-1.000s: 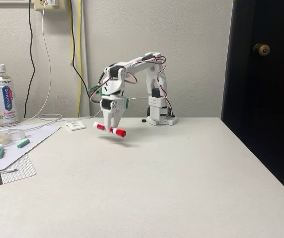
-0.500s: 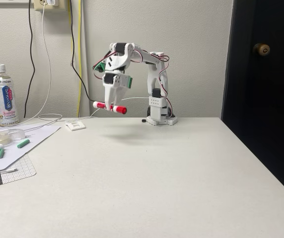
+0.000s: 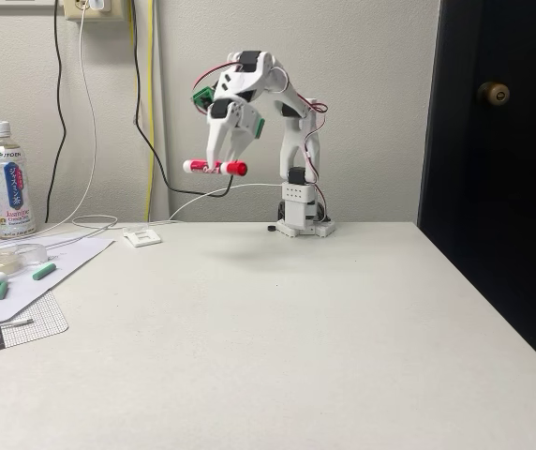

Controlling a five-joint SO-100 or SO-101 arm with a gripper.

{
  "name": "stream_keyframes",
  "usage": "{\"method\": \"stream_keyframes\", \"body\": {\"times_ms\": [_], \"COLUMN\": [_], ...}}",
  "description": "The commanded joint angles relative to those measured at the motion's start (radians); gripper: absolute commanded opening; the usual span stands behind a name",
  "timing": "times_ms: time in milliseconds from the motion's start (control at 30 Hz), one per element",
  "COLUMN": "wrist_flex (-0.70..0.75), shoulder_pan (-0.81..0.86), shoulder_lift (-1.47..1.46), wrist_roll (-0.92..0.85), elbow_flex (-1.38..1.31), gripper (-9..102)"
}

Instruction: Pick up the red marker.

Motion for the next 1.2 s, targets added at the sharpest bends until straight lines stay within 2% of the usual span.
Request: {"method": "stream_keyframes", "body": {"times_ms": [0, 333, 667, 867, 1167], "wrist_flex": [-0.021, -0.061, -0.089, -0.117, -0.166], "shoulder_pan": [-0.032, -0.176, -0.33, -0.411, -0.508], "shoulder_lift": [0.086, 0.189, 0.23, 0.25, 0.299], "wrist_roll": [0.049, 0.16, 0.155, 0.132, 0.008], "elbow_flex": [-0.046, -0.046, -0.046, -0.044, -0.035], "gripper": [0, 0, 0, 0, 0]}}
